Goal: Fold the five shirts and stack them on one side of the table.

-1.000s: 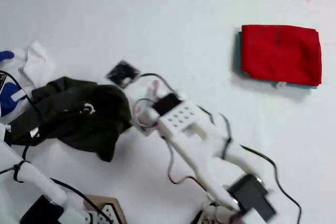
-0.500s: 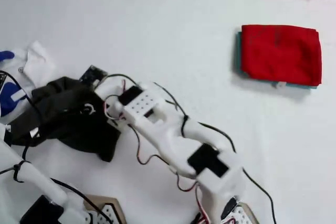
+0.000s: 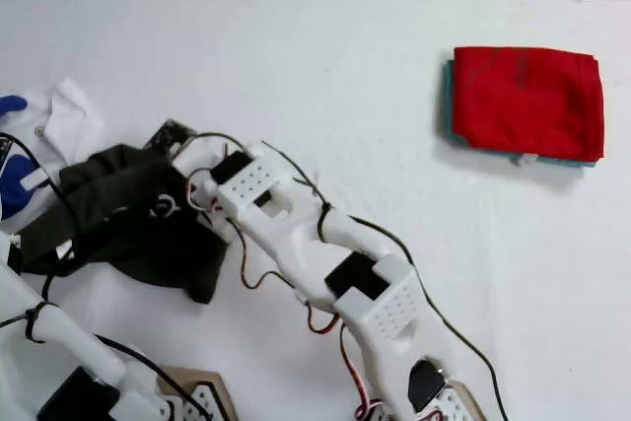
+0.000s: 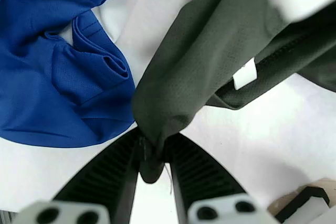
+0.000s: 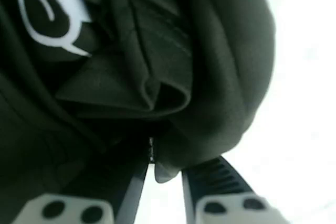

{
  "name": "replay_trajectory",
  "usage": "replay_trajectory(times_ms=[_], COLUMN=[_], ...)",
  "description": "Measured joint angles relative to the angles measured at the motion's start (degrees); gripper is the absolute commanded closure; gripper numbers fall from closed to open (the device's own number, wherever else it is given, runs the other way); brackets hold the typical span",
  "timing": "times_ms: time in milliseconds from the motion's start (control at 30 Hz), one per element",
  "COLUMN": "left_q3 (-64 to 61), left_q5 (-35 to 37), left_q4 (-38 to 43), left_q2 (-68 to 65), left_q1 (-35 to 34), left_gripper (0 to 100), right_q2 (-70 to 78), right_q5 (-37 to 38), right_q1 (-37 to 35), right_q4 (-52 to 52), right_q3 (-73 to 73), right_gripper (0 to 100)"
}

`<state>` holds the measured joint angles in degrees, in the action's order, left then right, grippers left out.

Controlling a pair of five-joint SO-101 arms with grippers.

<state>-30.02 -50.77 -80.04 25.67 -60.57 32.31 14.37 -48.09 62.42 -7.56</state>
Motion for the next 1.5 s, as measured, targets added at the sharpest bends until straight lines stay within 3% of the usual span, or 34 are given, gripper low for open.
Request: replay_trajectory(times_ms=[333, 467, 567, 767, 900, 1300, 1500], left_q3=[0.0, 1.7, 7.0, 24.8, 36.9, 54.8, 51.0], left_q5=[2.3, 10.2, 15.1, 26.6, 30.1, 31.7, 33.1], left_q4=[0.0, -2.6, -8.2, -17.9, -20.4, -21.3, -21.3], left_q2=[0.0, 0.0, 0.0, 0.0, 0.0, 0.0, 0.1], left_q1=[1.2, 8.0, 16.7, 35.1, 43.3, 51.8, 54.7], left_gripper=[97, 97, 97, 97, 97, 97, 97], right_q2=[-2.1, -10.8, -18.2, -30.2, -37.1, -58.4, -62.2], right_q5=[0.1, 0.1, 0.1, 4.7, 8.4, 12.2, 12.2], right_q1=[10.0, 16.6, 22.3, 32.5, 39.0, 52.0, 52.3], right_q4=[9.2, 13.1, 15.2, 19.3, 20.3, 20.5, 20.6], right_q3=[-3.3, -3.3, -3.3, -3.3, -3.3, -3.3, 0.3], right_gripper=[98.0, 98.0, 98.0, 98.0, 98.0, 98.0, 98.0])
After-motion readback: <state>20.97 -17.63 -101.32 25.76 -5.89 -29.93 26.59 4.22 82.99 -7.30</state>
